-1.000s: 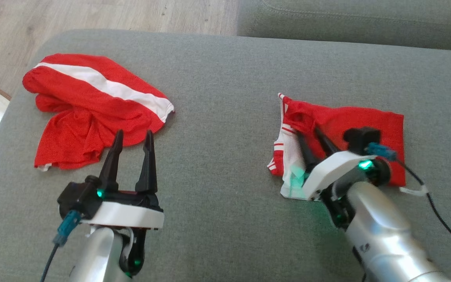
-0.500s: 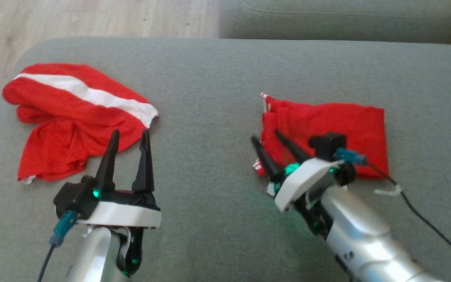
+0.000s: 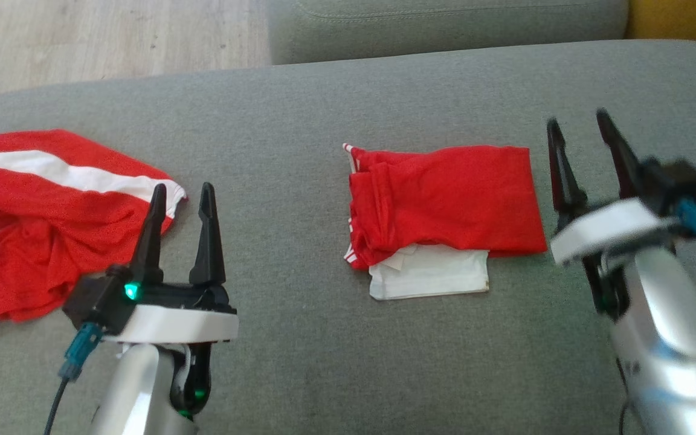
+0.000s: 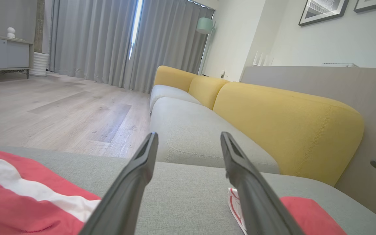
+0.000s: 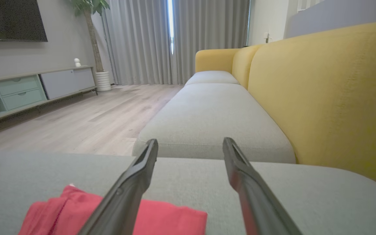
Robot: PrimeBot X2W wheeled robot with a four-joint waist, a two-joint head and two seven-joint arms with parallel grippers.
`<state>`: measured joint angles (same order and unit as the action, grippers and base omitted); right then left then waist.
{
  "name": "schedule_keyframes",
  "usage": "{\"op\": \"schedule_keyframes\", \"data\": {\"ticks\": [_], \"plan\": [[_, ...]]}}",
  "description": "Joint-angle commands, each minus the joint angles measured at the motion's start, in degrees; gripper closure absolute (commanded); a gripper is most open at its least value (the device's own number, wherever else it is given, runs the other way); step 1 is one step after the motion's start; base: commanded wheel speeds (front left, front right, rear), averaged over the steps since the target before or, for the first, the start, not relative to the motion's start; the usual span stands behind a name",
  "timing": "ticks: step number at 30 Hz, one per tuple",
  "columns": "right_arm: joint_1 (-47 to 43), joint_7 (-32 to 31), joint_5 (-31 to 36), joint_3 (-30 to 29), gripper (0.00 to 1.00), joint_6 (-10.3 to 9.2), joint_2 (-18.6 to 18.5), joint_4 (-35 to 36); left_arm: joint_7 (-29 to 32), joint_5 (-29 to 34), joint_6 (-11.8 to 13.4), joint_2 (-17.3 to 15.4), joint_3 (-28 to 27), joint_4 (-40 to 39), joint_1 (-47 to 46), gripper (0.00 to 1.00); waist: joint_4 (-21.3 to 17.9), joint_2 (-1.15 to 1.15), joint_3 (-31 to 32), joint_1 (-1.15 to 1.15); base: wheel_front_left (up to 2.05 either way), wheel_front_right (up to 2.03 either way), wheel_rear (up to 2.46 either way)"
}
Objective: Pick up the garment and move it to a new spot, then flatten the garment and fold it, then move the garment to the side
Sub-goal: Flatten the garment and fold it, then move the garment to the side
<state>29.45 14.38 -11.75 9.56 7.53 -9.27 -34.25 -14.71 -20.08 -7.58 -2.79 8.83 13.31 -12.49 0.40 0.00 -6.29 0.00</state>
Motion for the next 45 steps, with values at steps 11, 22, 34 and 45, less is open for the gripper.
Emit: {"op": "schedule_keyframes", "data": {"ticks": [11,22,34,45], "plan": [[-13.51,0.62,7.25,-8.68,0.0,-0.04,4.68,12.67,-0.29,4.01,0.09,-0.13,-1.97,-1.03,1.16,0.0,-0.61,0.0,0.43,0.0,0.0,0.0,0.0],[-13.99,-1.55,9.15,-10.46,0.0,-0.04,6.1,12.22,-0.29,3.57,0.09,-0.1,-1.51,-1.21,0.23,0.0,0.71,0.0,-1.23,0.0,0.0,0.0,0.0],[-6.18,-10.16,7.25,-14.61,0.0,-0.04,6.35,0.87,-0.29,2.82,0.09,-0.1,1.27,-0.85,-2.72,0.0,4.66,0.0,-6.71,0.0,0.0,0.0,0.0],[-0.46,-11.97,3.78,-11.17,1.0,-0.04,6.38,-9.88,-0.29,2.39,0.09,-0.1,2.54,-0.56,-4.52,0.0,6.28,0.0,-8.99,0.0,0.0,0.0,0.0]]}}
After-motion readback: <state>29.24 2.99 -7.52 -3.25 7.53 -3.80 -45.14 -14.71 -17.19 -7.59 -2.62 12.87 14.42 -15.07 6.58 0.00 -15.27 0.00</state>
